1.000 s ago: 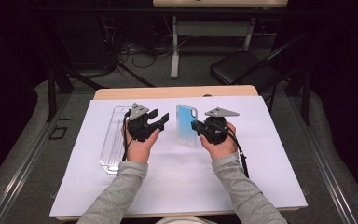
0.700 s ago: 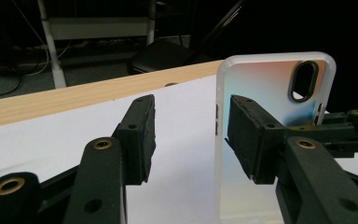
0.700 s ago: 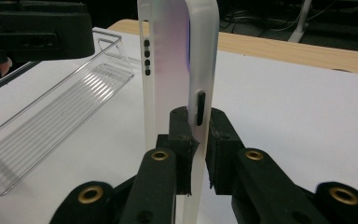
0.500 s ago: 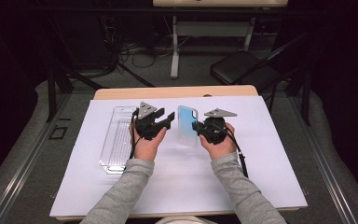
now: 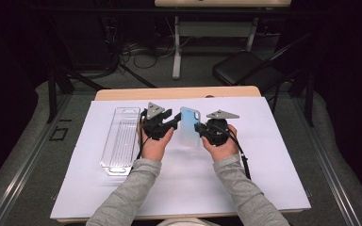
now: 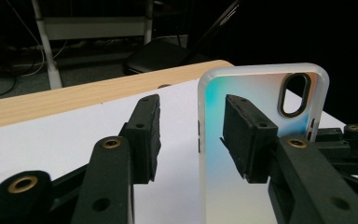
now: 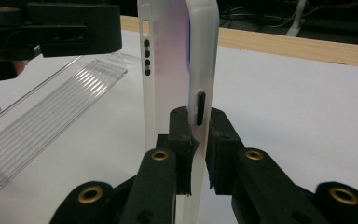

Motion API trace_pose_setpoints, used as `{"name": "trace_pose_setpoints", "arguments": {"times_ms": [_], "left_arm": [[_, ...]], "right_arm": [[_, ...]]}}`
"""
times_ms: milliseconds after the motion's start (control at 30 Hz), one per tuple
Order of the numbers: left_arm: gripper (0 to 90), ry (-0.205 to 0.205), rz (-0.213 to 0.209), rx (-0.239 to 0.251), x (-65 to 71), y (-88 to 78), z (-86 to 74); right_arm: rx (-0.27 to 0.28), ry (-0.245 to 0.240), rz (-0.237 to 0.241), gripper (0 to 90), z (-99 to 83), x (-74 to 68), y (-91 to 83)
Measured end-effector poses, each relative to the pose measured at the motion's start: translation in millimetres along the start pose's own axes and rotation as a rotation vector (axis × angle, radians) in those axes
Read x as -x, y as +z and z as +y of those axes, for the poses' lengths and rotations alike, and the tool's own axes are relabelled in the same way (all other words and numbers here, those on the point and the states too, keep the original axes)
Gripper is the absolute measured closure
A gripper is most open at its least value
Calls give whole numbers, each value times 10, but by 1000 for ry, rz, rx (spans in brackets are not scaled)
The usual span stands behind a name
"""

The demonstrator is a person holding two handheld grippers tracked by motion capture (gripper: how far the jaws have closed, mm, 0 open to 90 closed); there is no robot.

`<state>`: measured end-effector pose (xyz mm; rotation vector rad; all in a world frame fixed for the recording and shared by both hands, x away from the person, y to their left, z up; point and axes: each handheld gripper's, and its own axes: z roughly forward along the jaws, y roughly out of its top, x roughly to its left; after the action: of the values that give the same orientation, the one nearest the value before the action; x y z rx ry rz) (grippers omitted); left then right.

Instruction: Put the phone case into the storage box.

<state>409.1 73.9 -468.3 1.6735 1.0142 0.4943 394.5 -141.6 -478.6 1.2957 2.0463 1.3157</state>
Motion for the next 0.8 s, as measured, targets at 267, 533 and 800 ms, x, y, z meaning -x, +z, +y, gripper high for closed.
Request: {"name": "trace_pose_setpoints", "arguments": {"times_ms": [267,533,800], "left_arm": [[654,-15,-6,-11,18,14,-4],[717,-18,-4,-24,5,20,-6],[776,-23,-8,-36,-3,18,-7]], "right_arm": [[2,-13,7,819,-4,-34,4],[0,-24,17,819,-8,-88,1],[9,-40,19,820,-3,-120,-7]]}}
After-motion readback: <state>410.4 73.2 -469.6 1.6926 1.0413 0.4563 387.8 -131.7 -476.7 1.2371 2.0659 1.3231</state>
